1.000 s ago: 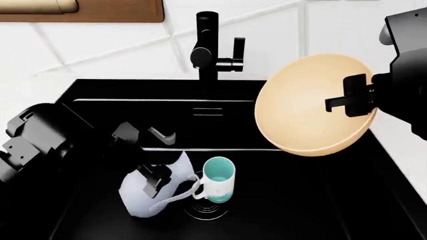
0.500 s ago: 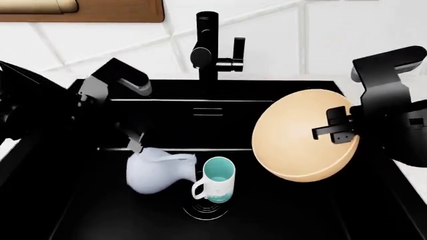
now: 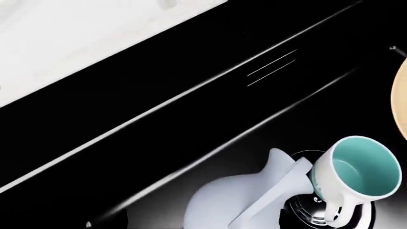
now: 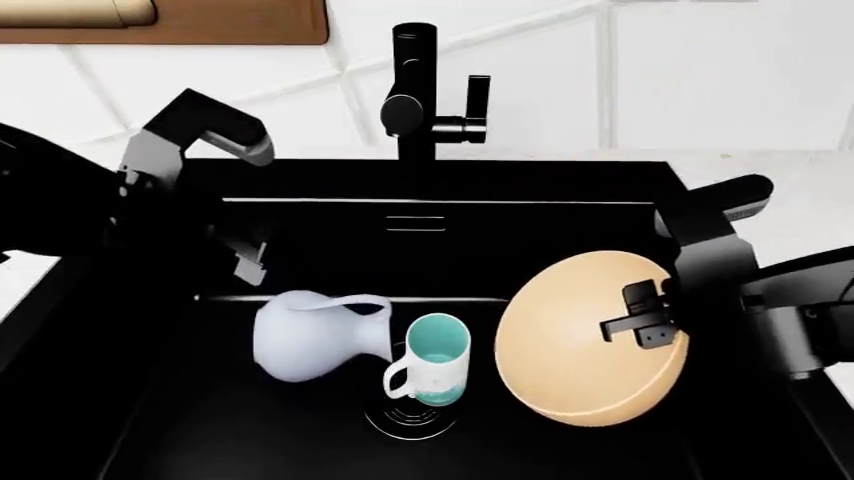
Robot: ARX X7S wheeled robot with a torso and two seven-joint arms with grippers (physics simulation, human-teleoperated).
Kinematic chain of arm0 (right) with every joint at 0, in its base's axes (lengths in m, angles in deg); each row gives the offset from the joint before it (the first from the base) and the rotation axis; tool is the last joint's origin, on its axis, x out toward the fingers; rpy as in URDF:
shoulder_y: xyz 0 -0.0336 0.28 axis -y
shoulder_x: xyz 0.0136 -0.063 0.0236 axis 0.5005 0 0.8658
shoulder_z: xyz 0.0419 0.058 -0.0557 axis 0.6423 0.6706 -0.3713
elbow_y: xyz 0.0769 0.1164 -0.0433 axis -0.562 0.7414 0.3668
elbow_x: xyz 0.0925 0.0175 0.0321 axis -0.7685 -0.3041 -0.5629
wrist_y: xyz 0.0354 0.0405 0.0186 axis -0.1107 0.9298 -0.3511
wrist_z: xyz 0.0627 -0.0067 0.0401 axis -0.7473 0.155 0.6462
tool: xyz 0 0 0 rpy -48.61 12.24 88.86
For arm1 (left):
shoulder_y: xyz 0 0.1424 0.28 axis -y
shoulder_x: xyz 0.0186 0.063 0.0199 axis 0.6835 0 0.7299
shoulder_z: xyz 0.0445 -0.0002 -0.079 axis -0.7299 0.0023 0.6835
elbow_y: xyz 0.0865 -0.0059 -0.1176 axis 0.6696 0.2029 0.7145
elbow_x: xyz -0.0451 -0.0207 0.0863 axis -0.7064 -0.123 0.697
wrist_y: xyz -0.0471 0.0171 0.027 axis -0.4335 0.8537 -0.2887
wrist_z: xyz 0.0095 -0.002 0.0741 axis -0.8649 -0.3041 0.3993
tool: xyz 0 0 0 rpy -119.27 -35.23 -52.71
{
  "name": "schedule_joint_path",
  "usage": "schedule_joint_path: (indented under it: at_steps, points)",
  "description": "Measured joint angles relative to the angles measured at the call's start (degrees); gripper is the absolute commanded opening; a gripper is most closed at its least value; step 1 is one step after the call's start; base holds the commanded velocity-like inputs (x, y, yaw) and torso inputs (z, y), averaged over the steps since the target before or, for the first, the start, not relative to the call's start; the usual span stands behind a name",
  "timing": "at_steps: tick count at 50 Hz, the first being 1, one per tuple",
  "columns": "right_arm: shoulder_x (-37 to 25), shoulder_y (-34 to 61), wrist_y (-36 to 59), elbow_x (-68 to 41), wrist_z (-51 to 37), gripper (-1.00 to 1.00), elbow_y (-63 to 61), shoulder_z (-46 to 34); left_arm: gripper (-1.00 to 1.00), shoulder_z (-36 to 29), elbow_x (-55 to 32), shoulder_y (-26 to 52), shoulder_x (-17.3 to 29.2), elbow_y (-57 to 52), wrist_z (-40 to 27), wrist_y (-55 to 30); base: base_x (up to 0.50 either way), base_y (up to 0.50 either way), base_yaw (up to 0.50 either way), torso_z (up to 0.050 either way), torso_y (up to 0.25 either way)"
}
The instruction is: Pick the pitcher and bowl and place them in the sink. Then turn on the water.
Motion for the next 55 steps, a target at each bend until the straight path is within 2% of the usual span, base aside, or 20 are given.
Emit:
schedule_joint_path:
  at_steps: [30, 31, 55]
  points:
    - [0.10, -4.10, -0.66, 3.02, 4.15, -1.00, -0.02, -3.43, 1.00, -0.41, -0.51, -1.20, 0.33, 0.06, 0.10, 0.81, 0.00, 0.00, 0.00, 0.000, 0.000]
    - [0.10, -4.11, -0.66, 3.08, 4.19, 1.00, -0.05, -3.44, 1.00, -0.41, -0.54, -1.27, 0.36, 0.05, 0.10, 0.86, 0.00, 0.00, 0.00, 0.000, 0.000]
    - [0.40, -2.98, 0.02, 4.76, 6.74, 1.00, -1.12, -6.35, 1.00, -0.46, -0.99, -2.38, 0.57, 0.07, 0.18, 1.92, 0.00, 0.00, 0.00, 0.000, 0.000]
